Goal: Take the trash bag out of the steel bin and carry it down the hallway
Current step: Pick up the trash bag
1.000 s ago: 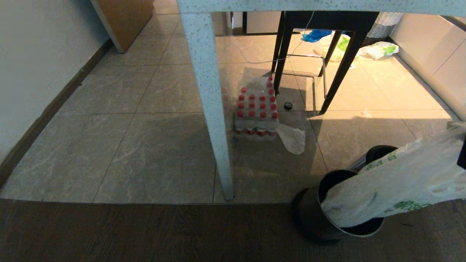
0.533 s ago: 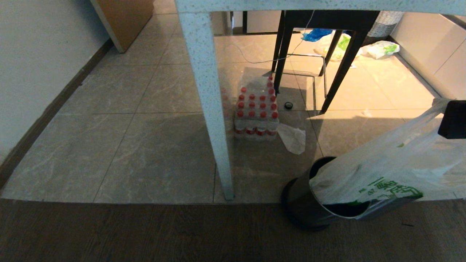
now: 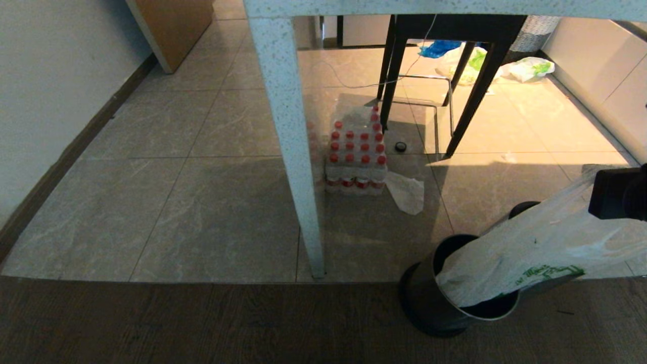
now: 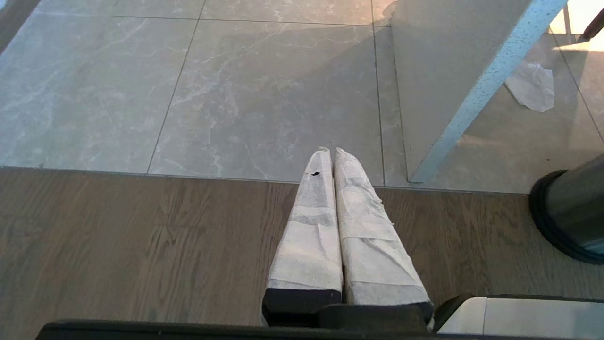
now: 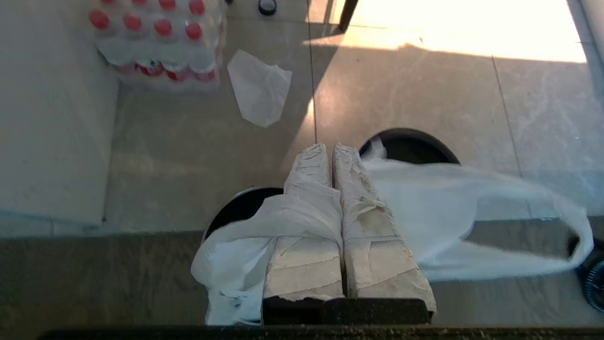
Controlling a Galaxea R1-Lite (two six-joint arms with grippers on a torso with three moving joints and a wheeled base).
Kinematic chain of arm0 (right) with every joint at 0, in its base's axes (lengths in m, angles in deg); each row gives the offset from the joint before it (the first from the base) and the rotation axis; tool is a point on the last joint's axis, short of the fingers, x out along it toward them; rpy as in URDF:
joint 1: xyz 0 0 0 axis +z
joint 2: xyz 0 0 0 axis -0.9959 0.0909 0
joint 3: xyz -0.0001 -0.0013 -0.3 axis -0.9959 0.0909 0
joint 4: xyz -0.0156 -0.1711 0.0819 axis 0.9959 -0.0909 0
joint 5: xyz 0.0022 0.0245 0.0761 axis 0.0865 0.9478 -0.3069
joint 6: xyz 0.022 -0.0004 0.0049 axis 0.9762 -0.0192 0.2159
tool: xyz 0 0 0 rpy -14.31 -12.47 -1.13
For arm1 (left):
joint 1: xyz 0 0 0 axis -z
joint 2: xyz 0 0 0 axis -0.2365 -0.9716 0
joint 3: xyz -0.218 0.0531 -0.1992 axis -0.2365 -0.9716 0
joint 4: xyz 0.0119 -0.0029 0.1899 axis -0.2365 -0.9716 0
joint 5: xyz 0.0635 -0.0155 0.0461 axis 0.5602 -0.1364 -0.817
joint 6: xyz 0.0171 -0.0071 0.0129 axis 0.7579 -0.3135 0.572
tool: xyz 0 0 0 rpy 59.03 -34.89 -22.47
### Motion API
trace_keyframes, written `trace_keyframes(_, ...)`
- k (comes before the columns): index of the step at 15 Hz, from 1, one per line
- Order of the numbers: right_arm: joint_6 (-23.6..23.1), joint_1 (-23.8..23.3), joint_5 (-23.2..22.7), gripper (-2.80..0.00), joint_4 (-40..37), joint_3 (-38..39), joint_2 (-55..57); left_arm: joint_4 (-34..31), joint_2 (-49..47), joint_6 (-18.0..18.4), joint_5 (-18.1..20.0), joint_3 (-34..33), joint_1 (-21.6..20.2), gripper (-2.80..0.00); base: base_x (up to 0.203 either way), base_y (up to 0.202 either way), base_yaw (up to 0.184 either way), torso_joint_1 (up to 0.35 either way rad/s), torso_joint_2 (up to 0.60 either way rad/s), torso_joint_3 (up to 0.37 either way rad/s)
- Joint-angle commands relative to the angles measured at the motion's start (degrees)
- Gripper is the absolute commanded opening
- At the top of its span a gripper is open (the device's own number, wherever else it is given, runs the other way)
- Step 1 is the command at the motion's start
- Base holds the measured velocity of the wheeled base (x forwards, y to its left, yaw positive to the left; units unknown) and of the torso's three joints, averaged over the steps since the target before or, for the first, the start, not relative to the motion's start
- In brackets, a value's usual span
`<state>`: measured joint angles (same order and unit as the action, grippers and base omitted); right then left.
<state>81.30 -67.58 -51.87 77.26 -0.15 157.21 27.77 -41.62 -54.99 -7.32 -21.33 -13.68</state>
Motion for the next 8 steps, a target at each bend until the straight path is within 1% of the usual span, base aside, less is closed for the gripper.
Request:
trace_keyframes(1, -0.13, 0.03, 0.2, -2.8, -0.01, 2.0, 0.02, 0.04, 0.11, -0.03, -0.06, 0.0, 0.0, -2.8, 0.0, 0.0, 0.0, 0.0, 0.0, 0.0)
trace_keyframes(4, -0.14, 0.03, 2.5, -2.8, 0.03, 6.19, 0.95, 0.04, 0.09, -0.03, -0.06, 0.0, 0.0, -2.8, 0.0, 0.0, 0.0, 0.0, 0.0, 0.0)
trace_keyframes(6, -0.34, 0.05, 2.51, -2.8, 0.07, 5.77, 2.72, 0.04, 0.08, -0.03, -0.06, 0.0, 0.0, -2.8, 0.0, 0.0, 0.0, 0.0, 0.0, 0.0)
trace_keyframes(8, -1.98, 0.2, 2.09, -2.8, -0.48, 4.06, 1.99, 0.04, 0.11, -0.03, -0.06, 0.0, 0.0, -2.8, 0.0, 0.0, 0.0, 0.0, 0.0, 0.0)
